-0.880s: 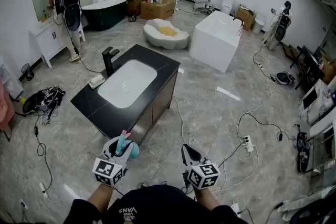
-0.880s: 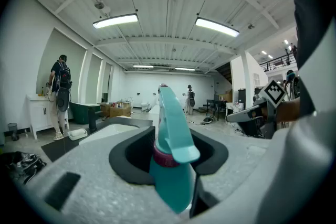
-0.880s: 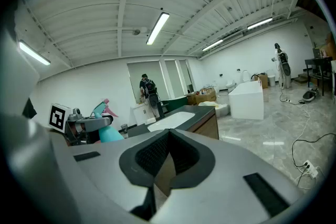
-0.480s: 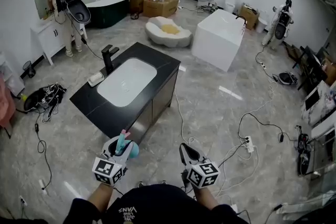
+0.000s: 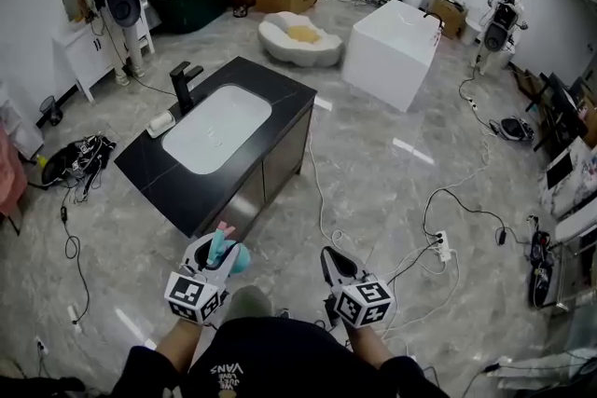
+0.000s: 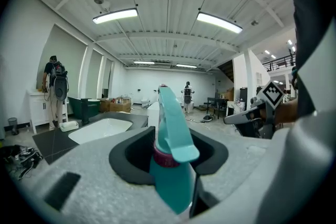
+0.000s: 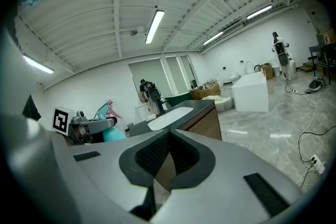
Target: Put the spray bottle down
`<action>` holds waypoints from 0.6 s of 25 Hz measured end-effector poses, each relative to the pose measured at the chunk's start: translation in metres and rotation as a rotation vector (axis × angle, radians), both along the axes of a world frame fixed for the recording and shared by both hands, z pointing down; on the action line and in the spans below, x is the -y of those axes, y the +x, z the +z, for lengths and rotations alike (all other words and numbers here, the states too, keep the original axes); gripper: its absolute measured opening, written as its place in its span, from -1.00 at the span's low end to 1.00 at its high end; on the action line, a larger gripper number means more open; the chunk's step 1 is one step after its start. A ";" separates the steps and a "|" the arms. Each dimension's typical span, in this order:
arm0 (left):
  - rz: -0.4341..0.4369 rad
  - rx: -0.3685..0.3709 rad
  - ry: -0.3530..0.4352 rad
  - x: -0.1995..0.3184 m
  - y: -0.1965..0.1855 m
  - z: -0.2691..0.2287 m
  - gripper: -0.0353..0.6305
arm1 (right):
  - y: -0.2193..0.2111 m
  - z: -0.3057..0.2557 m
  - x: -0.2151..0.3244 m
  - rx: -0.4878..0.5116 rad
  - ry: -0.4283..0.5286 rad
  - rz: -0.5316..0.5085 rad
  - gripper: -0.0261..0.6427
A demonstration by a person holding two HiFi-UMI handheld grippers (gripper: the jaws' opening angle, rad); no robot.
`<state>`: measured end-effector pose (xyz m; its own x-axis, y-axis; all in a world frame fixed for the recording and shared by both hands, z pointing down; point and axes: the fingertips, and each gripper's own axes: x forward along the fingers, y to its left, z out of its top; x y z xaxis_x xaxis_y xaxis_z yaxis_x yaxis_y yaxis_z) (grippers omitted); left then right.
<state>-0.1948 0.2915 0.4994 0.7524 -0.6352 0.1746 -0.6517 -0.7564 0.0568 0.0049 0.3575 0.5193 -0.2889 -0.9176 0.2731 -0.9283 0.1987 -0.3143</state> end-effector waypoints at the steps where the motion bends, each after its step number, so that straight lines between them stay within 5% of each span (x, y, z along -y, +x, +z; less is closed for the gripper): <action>1: 0.003 0.004 -0.005 0.000 0.003 0.001 -0.41 | 0.003 0.001 0.000 0.005 -0.003 0.003 -0.91; 15: 0.019 -0.025 -0.027 0.106 0.039 0.008 -0.41 | 0.037 0.004 0.092 0.009 -0.022 0.045 -0.91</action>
